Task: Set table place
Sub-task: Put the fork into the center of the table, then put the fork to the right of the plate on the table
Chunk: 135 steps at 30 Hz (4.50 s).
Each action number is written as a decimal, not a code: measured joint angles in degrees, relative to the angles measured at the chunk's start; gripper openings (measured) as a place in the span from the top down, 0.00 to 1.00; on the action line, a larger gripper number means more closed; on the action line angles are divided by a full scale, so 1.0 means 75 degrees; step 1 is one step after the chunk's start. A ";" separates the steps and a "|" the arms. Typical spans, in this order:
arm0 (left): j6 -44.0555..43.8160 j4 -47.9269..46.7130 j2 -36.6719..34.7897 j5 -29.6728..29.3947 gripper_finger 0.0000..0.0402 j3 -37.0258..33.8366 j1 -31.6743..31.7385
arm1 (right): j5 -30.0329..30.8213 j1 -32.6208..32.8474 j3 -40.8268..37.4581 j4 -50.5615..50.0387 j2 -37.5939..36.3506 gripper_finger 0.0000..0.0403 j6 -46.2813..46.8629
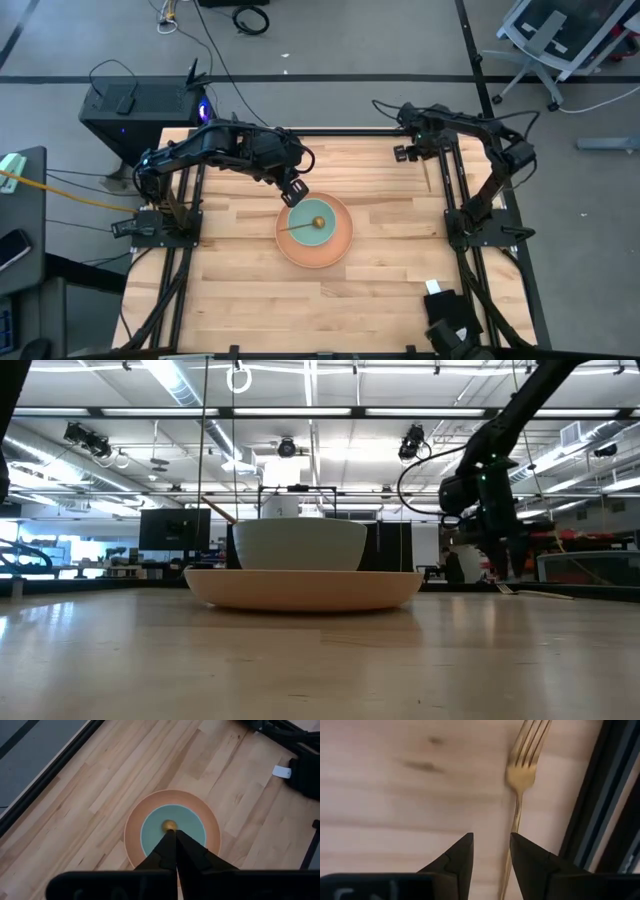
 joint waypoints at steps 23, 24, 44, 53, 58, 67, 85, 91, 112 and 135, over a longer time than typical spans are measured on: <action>0.0078 0.0125 0.0000 0.0003 0.94 0.0000 0.0000 | 0.1094 0.0258 0.0009 0.0062 0.0560 0.75 0.0875; 0.0078 0.0125 0.0000 0.0000 0.94 0.0000 0.0000 | 0.1154 0.0289 0.0009 0.0057 0.0630 0.75 0.0888; 0.0224 0.0316 0.0000 0.0003 0.94 0.0000 -0.0009 | 0.0631 0.0299 0.0041 0.0040 0.0819 0.95 0.0257; 0.0258 0.0379 0.0000 0.0003 0.98 0.0000 -0.0009 | -0.0382 0.0328 0.0050 -0.0014 0.0756 0.99 0.0053; 0.0278 0.0376 0.0000 0.0005 0.94 0.0000 -0.0009 | -0.1289 0.0641 0.0053 -0.0162 0.0753 0.98 0.0264; 0.0276 0.0376 0.0000 0.0005 0.99 0.0000 -0.0009 | -0.1194 0.0978 0.0023 -0.0168 0.0481 0.97 0.0763; 0.0193 0.0490 0.0000 0.0006 0.97 0.0000 -0.0009 | -0.1509 0.0819 -0.0540 0.0404 0.0155 0.73 0.0686; 0.0189 0.0529 0.0000 0.0006 0.93 0.0000 -0.0009 | -0.1704 0.0874 -0.0938 0.0999 0.0114 0.75 0.0645; 0.0227 0.0592 0.0000 0.0006 0.99 0.0000 -0.0006 | -0.1617 0.1693 -0.0982 0.0649 -0.0993 0.99 0.1488; 0.0340 0.0536 0.0000 0.0009 0.94 0.0000 -0.0827 | -0.1847 0.6533 -0.0962 0.2029 -0.0622 0.98 0.6450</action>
